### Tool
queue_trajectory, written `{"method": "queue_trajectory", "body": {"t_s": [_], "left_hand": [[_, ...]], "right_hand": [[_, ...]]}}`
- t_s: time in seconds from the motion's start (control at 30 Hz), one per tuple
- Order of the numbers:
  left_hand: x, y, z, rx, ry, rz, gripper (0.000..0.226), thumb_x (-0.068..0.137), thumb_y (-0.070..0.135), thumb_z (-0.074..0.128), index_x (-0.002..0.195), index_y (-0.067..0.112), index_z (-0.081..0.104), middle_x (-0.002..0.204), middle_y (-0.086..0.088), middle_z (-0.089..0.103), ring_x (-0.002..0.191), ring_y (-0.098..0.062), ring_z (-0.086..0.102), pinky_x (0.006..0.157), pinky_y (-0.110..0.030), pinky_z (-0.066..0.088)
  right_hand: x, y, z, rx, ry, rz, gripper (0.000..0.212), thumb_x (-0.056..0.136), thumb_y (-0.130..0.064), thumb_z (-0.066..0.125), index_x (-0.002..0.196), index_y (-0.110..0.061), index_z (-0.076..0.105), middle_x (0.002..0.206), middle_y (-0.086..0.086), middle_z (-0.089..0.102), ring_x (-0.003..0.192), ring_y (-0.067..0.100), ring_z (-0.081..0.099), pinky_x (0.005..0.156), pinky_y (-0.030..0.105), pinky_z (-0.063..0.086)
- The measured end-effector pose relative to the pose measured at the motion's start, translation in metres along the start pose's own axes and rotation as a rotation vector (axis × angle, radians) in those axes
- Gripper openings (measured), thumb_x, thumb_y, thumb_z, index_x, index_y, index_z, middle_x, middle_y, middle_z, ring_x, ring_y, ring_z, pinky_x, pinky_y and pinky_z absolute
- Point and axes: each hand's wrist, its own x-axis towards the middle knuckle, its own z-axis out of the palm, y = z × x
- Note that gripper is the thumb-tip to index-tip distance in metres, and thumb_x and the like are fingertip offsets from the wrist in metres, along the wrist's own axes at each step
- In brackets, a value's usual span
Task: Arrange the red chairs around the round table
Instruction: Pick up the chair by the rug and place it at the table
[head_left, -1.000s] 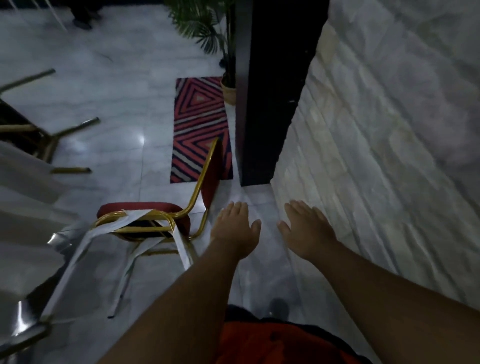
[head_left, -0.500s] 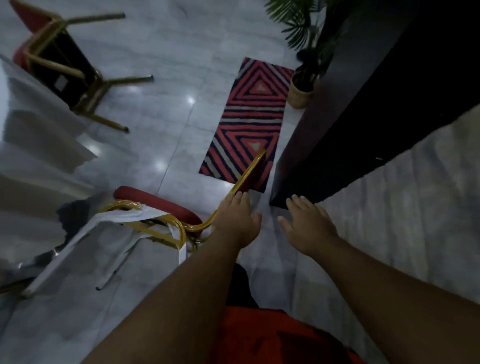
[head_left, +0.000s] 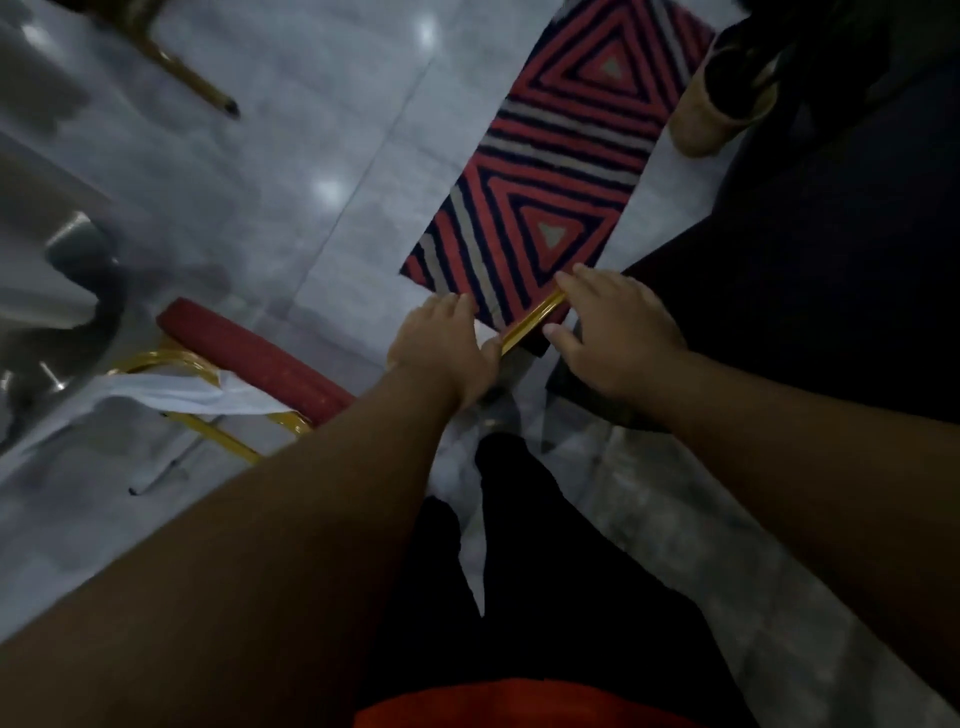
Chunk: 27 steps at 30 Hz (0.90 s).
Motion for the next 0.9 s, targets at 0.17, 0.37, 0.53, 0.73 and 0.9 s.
{"method": "queue_trajectory", "body": {"t_s": [0.17, 0.37, 0.53, 0.73, 0.9], "left_hand": [[0.066, 0.004, 0.082, -0.103, -0.086, -0.069, 0.065, 0.1, 0.046, 0.046, 0.149, 0.005, 0.037, 0.153, -0.016, 0.044, 0.142, -0.033, 0.038, 0.12, -0.044, 0.028], [0.138, 0.007, 0.17, -0.191, -0.053, -0.155, 0.058, 0.093, 0.04, 0.055, 0.143, 0.012, 0.044, 0.138, -0.011, 0.055, 0.125, -0.03, 0.051, 0.107, -0.043, 0.042], [0.175, 0.013, 0.22, -0.19, 0.069, -0.182, 0.055, 0.088, 0.036, 0.065, 0.136, 0.014, 0.048, 0.13, -0.009, 0.055, 0.116, -0.028, 0.052, 0.095, -0.039, 0.044], [0.193, 0.013, 0.245, -0.26, 0.16, -0.217, 0.035, 0.096, 0.027, 0.06, 0.129, 0.018, 0.051, 0.125, -0.009, 0.052, 0.112, -0.029, 0.048, 0.089, -0.04, 0.04], [0.185, 0.016, 0.239, -0.294, 0.215, -0.287, 0.031, 0.095, 0.029, 0.064, 0.122, 0.015, 0.056, 0.121, -0.01, 0.053, 0.111, -0.031, 0.049, 0.085, -0.043, 0.04]], "right_hand": [[0.079, 0.02, 0.072, -0.054, -0.12, -0.103, 0.072, 0.094, -0.045, 0.055, 0.155, -0.021, 0.025, 0.162, 0.008, 0.026, 0.15, 0.027, 0.02, 0.122, 0.043, 0.015], [0.165, 0.073, 0.143, -0.139, -0.185, -0.199, 0.075, 0.082, -0.032, 0.067, 0.149, -0.017, 0.036, 0.156, 0.013, 0.034, 0.145, 0.03, 0.028, 0.12, 0.045, 0.021], [0.219, 0.115, 0.183, -0.312, -0.239, -0.434, 0.068, 0.076, -0.027, 0.073, 0.138, -0.012, 0.048, 0.135, 0.015, 0.052, 0.131, 0.035, 0.043, 0.119, 0.052, 0.019], [0.254, 0.139, 0.21, -0.253, -0.106, -0.67, 0.039, 0.079, -0.015, 0.071, 0.113, -0.004, 0.058, 0.104, 0.02, 0.059, 0.095, 0.038, 0.055, 0.089, 0.049, 0.044], [0.254, 0.13, 0.201, -0.249, -0.001, -0.845, 0.018, 0.082, -0.006, 0.058, 0.1, -0.003, 0.057, 0.091, 0.017, 0.054, 0.079, 0.032, 0.049, 0.065, 0.046, 0.044]]}}
